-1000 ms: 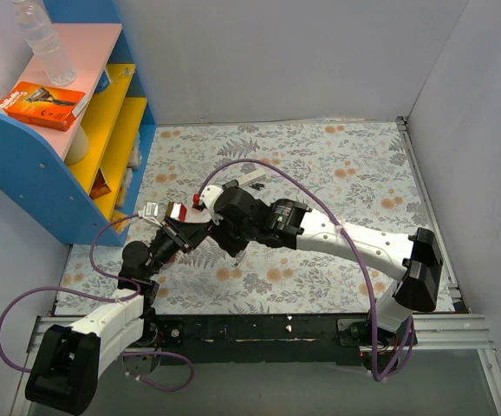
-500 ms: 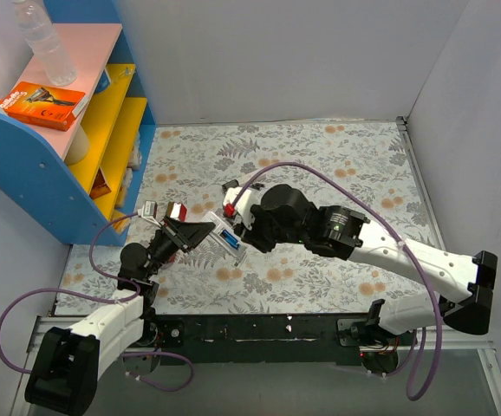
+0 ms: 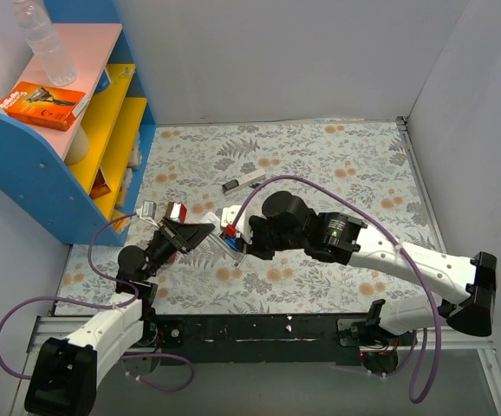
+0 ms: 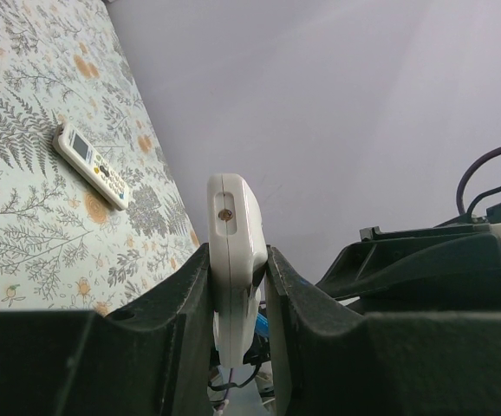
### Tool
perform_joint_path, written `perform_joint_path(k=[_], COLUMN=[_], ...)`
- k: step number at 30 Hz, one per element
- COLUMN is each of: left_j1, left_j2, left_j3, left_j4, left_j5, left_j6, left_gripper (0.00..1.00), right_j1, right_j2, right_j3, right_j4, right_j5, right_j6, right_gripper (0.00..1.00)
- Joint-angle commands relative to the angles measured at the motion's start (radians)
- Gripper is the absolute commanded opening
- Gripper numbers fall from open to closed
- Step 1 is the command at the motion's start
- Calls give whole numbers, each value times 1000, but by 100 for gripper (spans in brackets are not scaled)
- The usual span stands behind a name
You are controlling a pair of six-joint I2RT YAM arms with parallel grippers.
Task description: Load the batteries into the remote control
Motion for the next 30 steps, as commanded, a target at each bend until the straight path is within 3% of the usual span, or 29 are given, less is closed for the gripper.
perform_joint_path(k=[1,30], left_j1=[-4,-4], left_j2=[-19,-29], left_j3=[-111,-103], left_j4=[7,26], left_j5=[11,23], left_j6=[-240,-268], left_gripper=[0,0], right_j1=[-1,-9], right_j2=[18,89], right_j3=[-11,-33], right_j4=[63,96], right_j5=[-18,-51], right_j6=[-26,-36], right_gripper=[29,16])
